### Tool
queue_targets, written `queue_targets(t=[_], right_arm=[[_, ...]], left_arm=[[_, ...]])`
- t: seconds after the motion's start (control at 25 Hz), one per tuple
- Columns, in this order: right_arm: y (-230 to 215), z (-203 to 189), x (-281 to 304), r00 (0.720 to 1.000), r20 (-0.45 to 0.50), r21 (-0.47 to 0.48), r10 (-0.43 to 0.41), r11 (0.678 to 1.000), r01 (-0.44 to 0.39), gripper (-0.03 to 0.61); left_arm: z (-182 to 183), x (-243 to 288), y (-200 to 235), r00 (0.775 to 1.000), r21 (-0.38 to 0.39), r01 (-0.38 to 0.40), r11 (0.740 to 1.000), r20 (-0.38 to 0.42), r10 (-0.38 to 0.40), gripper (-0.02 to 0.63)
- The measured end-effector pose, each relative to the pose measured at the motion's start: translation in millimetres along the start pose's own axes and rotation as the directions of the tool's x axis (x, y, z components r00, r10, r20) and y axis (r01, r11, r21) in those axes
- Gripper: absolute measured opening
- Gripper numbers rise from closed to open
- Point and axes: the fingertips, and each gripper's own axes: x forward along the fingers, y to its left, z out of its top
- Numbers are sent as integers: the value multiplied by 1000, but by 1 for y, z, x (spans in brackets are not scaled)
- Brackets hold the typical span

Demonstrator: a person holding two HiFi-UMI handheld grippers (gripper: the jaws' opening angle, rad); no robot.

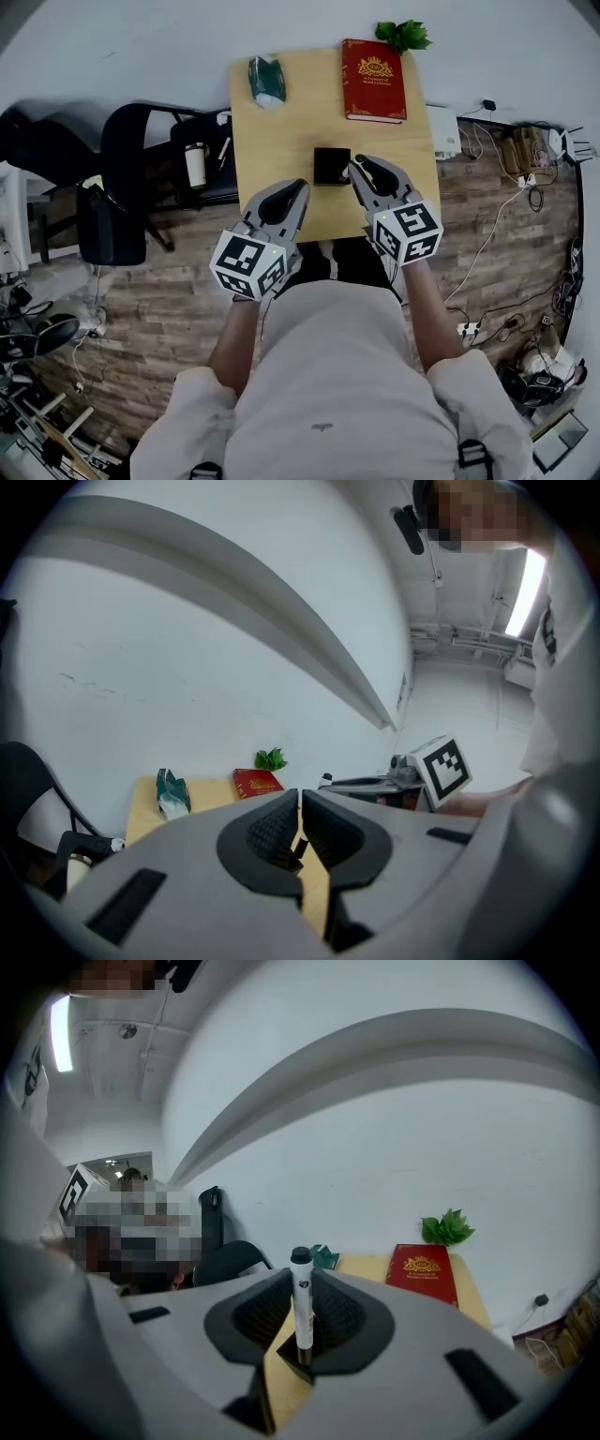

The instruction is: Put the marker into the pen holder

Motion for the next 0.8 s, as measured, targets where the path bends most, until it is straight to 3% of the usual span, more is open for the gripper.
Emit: queue_targets(t=[0.8], right_arm=[[-18, -42, 43, 991, -130, 16, 4, 1000, -2, 67]], left_arm=[[-14, 12, 18, 999, -38, -9, 999, -39, 7, 17]])
